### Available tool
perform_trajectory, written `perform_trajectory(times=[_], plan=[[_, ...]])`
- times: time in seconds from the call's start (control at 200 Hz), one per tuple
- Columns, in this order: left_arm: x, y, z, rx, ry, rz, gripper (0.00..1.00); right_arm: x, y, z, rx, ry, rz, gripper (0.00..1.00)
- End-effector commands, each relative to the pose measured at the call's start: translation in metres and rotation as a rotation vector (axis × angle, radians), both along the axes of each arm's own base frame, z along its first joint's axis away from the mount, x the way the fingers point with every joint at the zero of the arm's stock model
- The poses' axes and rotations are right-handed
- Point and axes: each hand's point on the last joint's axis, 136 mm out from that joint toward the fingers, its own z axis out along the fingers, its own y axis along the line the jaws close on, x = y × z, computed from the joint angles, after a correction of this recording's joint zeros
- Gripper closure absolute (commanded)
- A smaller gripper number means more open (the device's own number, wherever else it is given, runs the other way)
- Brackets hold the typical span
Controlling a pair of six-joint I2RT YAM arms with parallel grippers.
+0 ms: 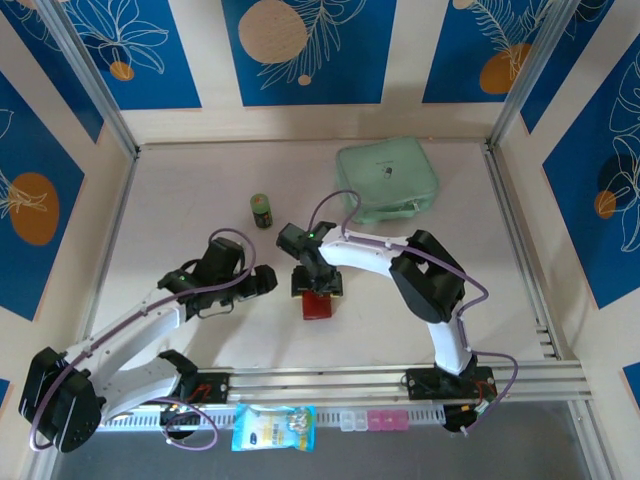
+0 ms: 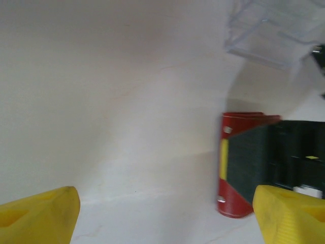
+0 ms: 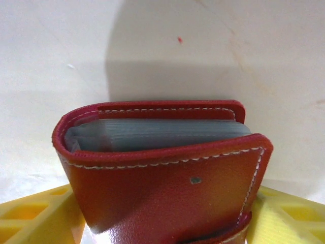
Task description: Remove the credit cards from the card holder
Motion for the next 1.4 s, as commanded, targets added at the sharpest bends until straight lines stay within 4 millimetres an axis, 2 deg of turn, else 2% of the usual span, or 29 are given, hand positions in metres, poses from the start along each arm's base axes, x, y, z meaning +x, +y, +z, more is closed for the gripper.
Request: perform_trajectory(times=[0.0, 0.125, 0.21, 0.305, 0.425, 0.535, 0.59, 0.685, 0.805, 0.93, 1.11, 1.39], plan=[[0.001, -0.019, 0.006, -0.130, 0.006, -0.020, 0.15, -0.004, 0.001, 0.003, -0.010, 0.028, -0.028, 0.20], [0.000, -0.027, 0.003, -0.184, 0.024, -0.022, 0.22, -0.006, 0.002, 0.019, 0.021, 0.027, -0.008, 0.12], [0.001, -0.033, 0.000, -0.222, 0.035, -0.023, 0.27, -0.007, 0.000, 0.036, 0.055, 0.003, 0.001, 0.12], [0.002, -0.041, -0.001, -0.269, 0.043, -0.030, 0.28, -0.010, -0.001, 0.052, 0.117, -0.007, 0.015, 0.12], [0.006, -0.053, 0.001, -0.343, 0.039, -0.034, 0.34, -0.014, -0.008, 0.067, 0.149, -0.010, 0.031, 0.15], [0.010, -0.062, 0.000, -0.361, 0.050, -0.049, 0.47, -0.014, -0.018, 0.072, 0.176, -0.018, 0.010, 0.22], [0.010, -0.066, -0.003, -0.360, 0.058, -0.061, 0.52, -0.016, -0.020, 0.071, 0.199, -0.017, 0.008, 0.27], [0.012, -0.075, -0.005, -0.377, 0.055, -0.086, 0.71, -0.017, -0.019, 0.068, 0.237, -0.008, 0.012, 0.37], [0.016, -0.087, -0.007, -0.416, 0.068, -0.104, 0.82, -0.018, -0.018, 0.060, 0.249, -0.003, 0.023, 0.49], [0.015, -0.100, -0.012, -0.436, 0.096, -0.142, 0.91, -0.019, -0.016, 0.049, 0.246, 0.016, 0.025, 0.54], [0.011, -0.107, -0.022, -0.444, 0.127, -0.153, 0.98, -0.017, -0.016, 0.036, 0.209, 0.028, 0.024, 0.58], [0.007, -0.112, -0.041, -0.511, 0.166, -0.138, 1.00, -0.013, -0.012, 0.024, 0.168, 0.038, 0.046, 0.60]])
